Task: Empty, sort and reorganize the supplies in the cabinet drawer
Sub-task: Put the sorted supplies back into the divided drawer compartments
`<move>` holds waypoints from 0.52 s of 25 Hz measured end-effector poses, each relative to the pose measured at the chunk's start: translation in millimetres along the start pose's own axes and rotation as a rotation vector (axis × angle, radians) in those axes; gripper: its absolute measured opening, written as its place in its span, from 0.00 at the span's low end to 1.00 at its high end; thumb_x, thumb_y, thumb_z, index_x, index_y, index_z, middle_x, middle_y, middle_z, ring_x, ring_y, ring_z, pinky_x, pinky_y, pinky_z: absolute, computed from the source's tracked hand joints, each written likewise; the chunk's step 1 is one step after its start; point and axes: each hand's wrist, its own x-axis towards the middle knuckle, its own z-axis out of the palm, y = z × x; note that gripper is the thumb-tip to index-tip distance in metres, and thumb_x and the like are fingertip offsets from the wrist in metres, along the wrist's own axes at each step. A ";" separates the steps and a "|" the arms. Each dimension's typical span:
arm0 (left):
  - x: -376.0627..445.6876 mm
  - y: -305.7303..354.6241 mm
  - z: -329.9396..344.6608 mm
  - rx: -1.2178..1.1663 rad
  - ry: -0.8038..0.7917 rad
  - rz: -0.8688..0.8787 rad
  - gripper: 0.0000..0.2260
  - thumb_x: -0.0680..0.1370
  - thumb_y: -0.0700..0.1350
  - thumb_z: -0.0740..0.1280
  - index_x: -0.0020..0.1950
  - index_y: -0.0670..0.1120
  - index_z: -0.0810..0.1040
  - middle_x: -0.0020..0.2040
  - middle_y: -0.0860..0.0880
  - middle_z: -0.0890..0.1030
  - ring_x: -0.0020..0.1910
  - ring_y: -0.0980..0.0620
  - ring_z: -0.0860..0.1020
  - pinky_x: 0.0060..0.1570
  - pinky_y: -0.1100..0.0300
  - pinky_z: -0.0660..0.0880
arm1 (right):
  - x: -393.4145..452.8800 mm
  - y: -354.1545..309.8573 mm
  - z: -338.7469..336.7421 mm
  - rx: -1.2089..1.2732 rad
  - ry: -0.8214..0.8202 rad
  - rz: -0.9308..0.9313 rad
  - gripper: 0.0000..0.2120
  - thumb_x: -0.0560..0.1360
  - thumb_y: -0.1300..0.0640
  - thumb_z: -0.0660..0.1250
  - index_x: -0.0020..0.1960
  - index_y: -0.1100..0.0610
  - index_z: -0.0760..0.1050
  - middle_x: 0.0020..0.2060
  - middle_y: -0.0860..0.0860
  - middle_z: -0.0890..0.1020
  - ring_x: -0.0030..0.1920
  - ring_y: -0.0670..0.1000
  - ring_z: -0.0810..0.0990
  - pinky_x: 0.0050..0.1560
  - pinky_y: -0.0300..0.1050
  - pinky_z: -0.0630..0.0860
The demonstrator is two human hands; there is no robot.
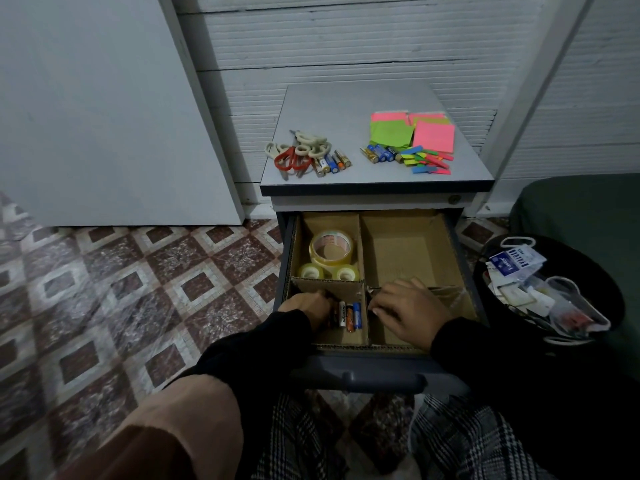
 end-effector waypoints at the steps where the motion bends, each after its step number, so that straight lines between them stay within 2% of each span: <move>1: 0.2 0.0 0.0 -0.001 -0.007 0.005 0.17 0.82 0.46 0.53 0.70 0.46 0.66 0.66 0.43 0.73 0.64 0.43 0.73 0.61 0.51 0.69 | -0.3 -1.0 -0.8 -0.003 -0.004 0.003 0.14 0.71 0.49 0.56 0.38 0.49 0.79 0.33 0.44 0.79 0.35 0.47 0.79 0.38 0.41 0.73; 9: -10.2 -2.1 -9.3 0.027 0.018 0.069 0.18 0.82 0.45 0.55 0.71 0.46 0.67 0.69 0.44 0.70 0.67 0.44 0.70 0.67 0.53 0.66 | 5.0 -2.0 -15.2 -0.042 -0.053 0.021 0.14 0.72 0.49 0.55 0.39 0.49 0.79 0.33 0.44 0.78 0.35 0.47 0.78 0.39 0.40 0.68; 13: -25.3 -12.4 -27.7 0.005 0.128 0.080 0.15 0.80 0.44 0.60 0.67 0.47 0.71 0.64 0.44 0.74 0.62 0.44 0.75 0.62 0.53 0.72 | 20.4 2.9 -32.4 -0.062 -0.132 0.066 0.16 0.77 0.49 0.55 0.51 0.53 0.80 0.45 0.48 0.80 0.50 0.50 0.77 0.52 0.44 0.65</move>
